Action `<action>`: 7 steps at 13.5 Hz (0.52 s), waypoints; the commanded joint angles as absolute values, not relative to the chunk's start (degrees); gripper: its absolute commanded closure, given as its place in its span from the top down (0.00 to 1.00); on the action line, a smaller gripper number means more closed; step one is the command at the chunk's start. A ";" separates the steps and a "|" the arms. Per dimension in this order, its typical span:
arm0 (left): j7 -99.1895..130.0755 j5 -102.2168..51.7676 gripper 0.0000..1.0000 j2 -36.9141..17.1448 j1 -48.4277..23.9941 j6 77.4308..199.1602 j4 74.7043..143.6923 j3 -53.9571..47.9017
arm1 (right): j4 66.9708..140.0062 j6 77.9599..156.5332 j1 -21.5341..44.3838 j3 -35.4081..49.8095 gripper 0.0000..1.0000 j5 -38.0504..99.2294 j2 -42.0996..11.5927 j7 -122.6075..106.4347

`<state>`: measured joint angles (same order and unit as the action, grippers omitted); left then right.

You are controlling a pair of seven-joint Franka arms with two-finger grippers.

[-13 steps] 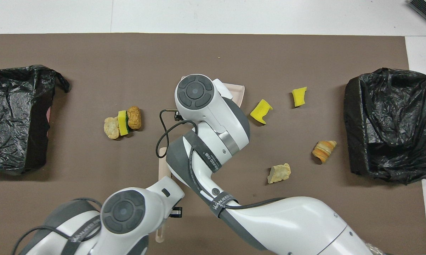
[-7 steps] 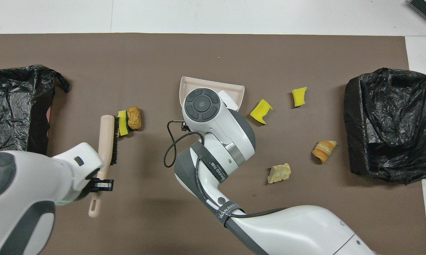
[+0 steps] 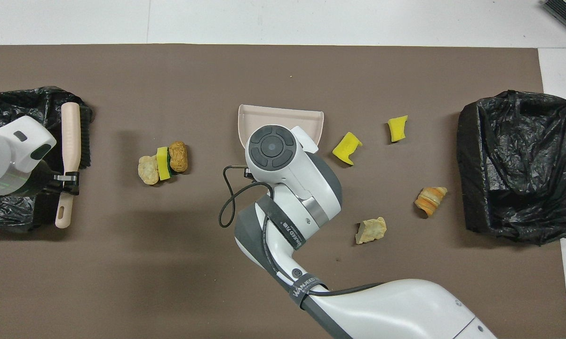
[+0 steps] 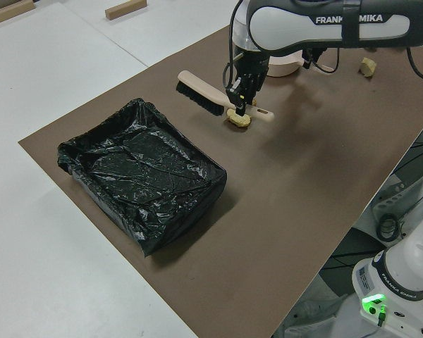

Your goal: Sweep and dump trash in bin

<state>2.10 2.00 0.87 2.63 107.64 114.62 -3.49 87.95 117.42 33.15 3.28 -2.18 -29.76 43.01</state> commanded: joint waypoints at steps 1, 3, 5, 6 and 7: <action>6.39 3.52 0.00 -2.55 2.29 108.80 114.60 -4.31 | 90.26 119.27 32.70 3.69 0.15 0.35 -28.12 38.69; 8.96 3.43 0.00 -2.90 2.81 111.17 115.31 -4.31 | 90.00 119.27 32.70 3.69 0.00 0.26 -28.12 35.96; 9.31 2.99 0.00 -4.13 2.29 112.49 115.40 -4.31 | 89.39 119.27 32.87 3.69 0.00 0.00 -28.21 34.20; 9.23 2.99 0.00 -4.13 2.63 112.50 115.49 -4.31 | 89.38 119.27 32.78 3.69 0.00 -0.70 -28.04 32.28; 9.05 2.99 0.00 -4.22 2.81 112.59 115.66 -4.31 | 89.38 119.27 32.78 3.69 0.00 -0.96 -27.43 28.43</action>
